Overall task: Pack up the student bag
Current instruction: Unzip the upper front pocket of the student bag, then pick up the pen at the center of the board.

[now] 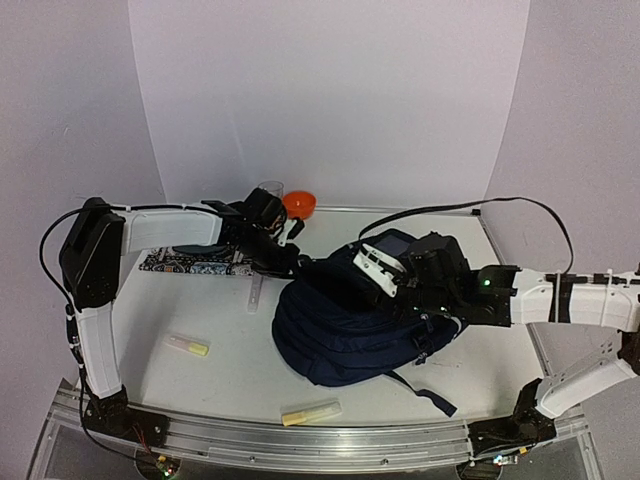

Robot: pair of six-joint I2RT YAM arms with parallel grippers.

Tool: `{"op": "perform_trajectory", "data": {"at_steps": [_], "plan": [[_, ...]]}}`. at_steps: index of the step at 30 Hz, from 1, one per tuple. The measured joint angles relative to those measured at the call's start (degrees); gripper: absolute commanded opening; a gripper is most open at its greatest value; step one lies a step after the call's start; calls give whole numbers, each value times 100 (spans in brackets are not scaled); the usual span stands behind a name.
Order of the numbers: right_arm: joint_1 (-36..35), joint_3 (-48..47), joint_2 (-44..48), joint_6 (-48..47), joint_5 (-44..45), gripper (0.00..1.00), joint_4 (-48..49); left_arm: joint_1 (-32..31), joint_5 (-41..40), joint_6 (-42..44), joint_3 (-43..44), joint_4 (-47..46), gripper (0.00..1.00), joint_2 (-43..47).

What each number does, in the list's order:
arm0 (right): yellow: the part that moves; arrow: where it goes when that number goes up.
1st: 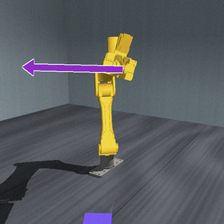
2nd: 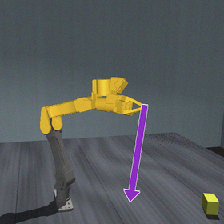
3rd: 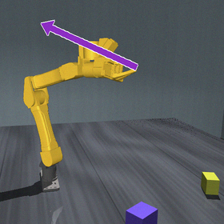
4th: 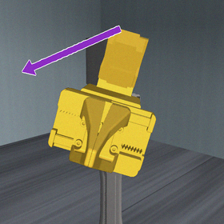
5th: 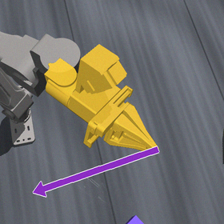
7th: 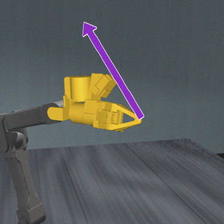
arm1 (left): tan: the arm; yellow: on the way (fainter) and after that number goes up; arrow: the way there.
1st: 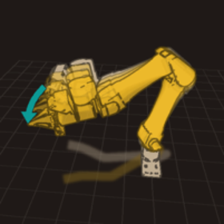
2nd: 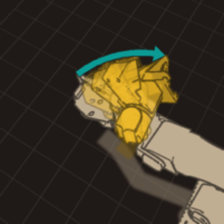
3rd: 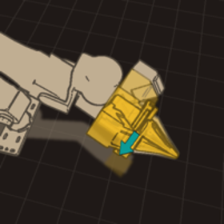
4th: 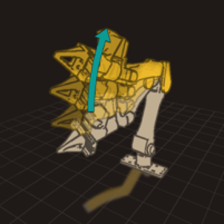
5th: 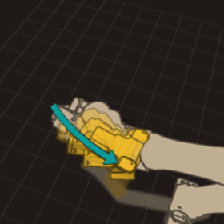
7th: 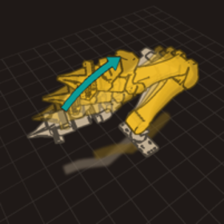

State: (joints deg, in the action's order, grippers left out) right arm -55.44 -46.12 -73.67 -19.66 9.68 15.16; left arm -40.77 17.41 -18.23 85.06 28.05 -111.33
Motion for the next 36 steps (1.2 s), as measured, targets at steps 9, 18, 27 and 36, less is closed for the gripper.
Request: {"op": "perform_trajectory", "data": {"at_steps": [9, 18, 27, 36], "plan": [[-3, -743, -849, 135, 505, 1, 37, -101, -214, -136, 0, -8, 0, 36], [-9, -670, -854, -210, 1141, 0, 633, 32, -309, -404, -1, -120, 33, 50], [-9, 166, -648, -583, 1056, 0, 1904, 328, -1467, -824, -517, -1, 61, 841], [10, 368, -647, -631, 924, 0, 2393, 371, -2343, -1189, -771, 449, 63, 778]]}}
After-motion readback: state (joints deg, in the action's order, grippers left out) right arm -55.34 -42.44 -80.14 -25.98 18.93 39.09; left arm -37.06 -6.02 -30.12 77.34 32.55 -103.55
